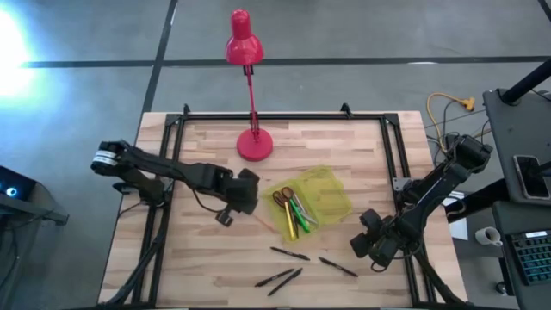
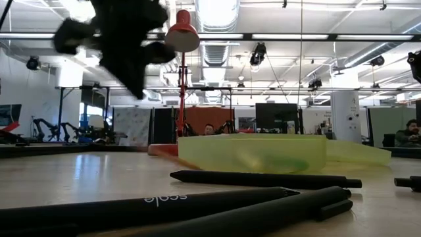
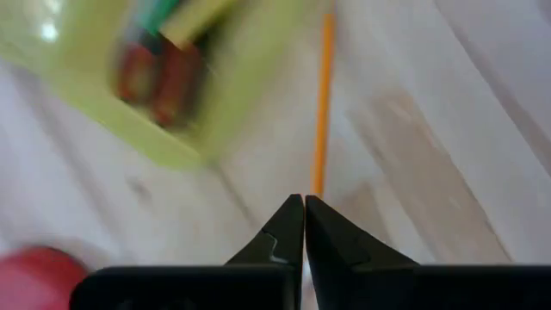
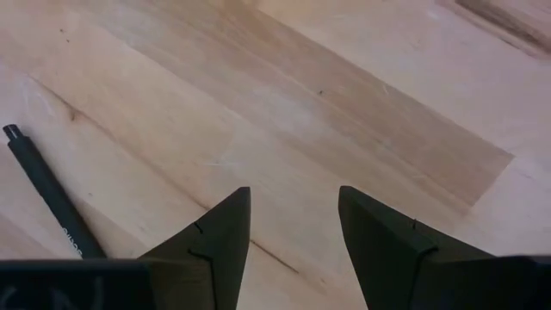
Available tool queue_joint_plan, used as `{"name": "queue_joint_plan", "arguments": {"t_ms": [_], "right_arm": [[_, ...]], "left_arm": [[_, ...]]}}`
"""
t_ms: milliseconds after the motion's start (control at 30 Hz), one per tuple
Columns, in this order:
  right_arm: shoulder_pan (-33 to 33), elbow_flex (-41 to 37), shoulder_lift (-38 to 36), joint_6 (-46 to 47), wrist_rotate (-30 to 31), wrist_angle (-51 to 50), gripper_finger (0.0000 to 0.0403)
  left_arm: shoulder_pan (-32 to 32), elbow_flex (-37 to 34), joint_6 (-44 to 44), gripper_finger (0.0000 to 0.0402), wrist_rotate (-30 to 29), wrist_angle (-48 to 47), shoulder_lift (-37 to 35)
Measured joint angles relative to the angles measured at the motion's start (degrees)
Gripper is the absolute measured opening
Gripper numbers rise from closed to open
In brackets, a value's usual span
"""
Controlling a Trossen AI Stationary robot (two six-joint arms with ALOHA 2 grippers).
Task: Pick & place school supplies into a supply box
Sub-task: Put the orange pencil into the yellow supply box
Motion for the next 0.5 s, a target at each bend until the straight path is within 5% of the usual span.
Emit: {"name": "queue_joint_plan", "arguments": {"t_ms": [233, 500], "right_arm": [[0.0, -0.2, 0.0, 0.1, 0.0, 0.3, 0.0169], [0.0, -0.2, 0.0, 0.2, 0.0, 0.9, 0.0169]], "left_arm": [[1.1, 11.1, 6.3, 0.0001, -2.0, -3.5, 8.0], [0.9, 6.1, 6.5, 0.0011, -1.8, -3.8, 13.1]]}}
